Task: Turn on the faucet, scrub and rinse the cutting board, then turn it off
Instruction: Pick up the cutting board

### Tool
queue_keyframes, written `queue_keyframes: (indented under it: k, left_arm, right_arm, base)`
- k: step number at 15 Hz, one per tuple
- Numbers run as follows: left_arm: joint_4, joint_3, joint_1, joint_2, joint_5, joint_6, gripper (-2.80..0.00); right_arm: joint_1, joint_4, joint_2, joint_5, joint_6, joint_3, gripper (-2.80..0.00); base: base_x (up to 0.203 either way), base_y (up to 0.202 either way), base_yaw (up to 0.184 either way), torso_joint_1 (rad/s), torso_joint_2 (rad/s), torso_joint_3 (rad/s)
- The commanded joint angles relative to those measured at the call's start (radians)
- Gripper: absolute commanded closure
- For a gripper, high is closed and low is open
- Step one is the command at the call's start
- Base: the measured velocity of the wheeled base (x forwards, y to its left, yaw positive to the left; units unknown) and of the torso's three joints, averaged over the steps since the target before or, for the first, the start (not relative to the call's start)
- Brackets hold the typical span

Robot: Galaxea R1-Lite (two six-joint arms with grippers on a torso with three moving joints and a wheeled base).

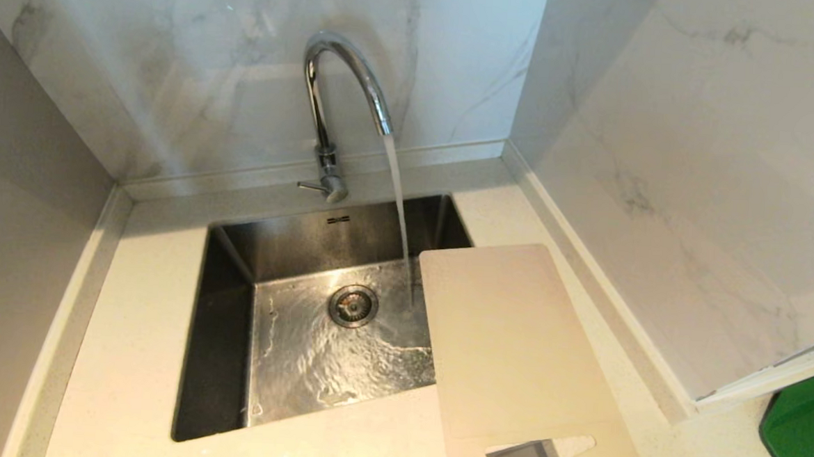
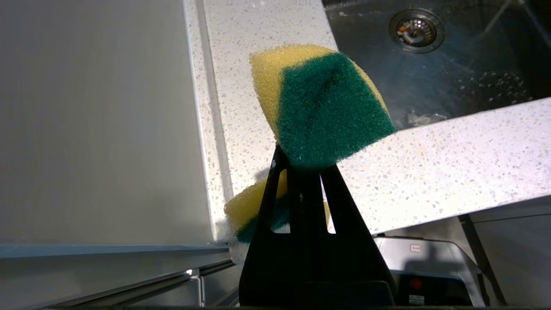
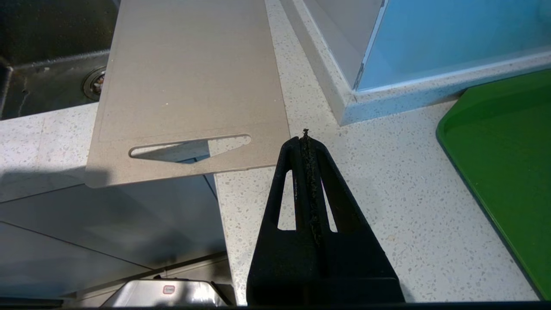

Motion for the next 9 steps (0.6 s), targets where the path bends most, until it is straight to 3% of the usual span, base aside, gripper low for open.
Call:
queue_keyframes:
  k: [1,9]
  left_arm:
    - [0.004,0.005,0.015,0.006,-0.004,0.010,0.00]
    - [0.040,0.005,0.015,0.006,-0.016,-0.001,0.00]
  right_arm:
    - [0.001,0.000,0.000,0.000,0.000,0.001,0.00]
    - [0.000,-0.001,0.000,0.000,0.000,0.002,0.00]
  base:
    - [0.000,0.000,0.000,0.000,0.00,0.000]
    - [0.000,0.000,0.000,0.000,0.00,0.000]
